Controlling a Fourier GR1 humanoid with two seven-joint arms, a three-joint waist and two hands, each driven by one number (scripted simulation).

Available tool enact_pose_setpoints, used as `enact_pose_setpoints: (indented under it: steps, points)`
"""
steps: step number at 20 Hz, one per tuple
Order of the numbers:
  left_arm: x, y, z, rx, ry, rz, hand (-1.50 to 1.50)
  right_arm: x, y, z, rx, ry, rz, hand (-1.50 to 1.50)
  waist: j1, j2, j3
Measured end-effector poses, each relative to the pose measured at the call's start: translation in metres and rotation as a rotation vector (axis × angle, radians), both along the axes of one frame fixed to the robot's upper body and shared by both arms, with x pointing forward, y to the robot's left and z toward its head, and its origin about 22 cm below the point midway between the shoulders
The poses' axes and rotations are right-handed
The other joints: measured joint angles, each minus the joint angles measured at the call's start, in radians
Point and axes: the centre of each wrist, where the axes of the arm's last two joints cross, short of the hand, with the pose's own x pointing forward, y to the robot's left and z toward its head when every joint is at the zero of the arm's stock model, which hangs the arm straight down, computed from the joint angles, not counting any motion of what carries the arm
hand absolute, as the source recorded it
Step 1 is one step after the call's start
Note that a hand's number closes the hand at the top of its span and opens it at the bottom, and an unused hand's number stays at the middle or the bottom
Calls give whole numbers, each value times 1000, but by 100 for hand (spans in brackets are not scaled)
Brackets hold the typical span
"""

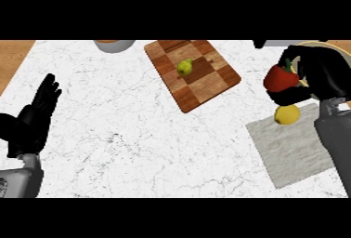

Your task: Pick the bell pepper from the placemat and place it in the bowl

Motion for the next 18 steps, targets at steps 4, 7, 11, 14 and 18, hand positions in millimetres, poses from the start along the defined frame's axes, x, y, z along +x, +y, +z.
enact_pose_setpoints:
  steps: [4,7,11,14,18]
  points:
    - [-2,-6,4,-1,-3,3,0,-7,-18,33,73,-98,-47,150,1,1,0]
    - [0,-7,7,0,-5,3,0,-2,-34,47,114,-129,-83,150,5,3,0]
    - [-3,-5,9,-1,-5,-4,0,5,-69,56,161,-147,-117,150,10,5,1]
    - [-3,-4,8,-2,-9,-7,0,17,-86,51,207,-143,-122,150,14,6,1]
    - [-3,-1,11,1,-11,-17,0,31,-121,34,247,-137,-138,150,23,10,1]
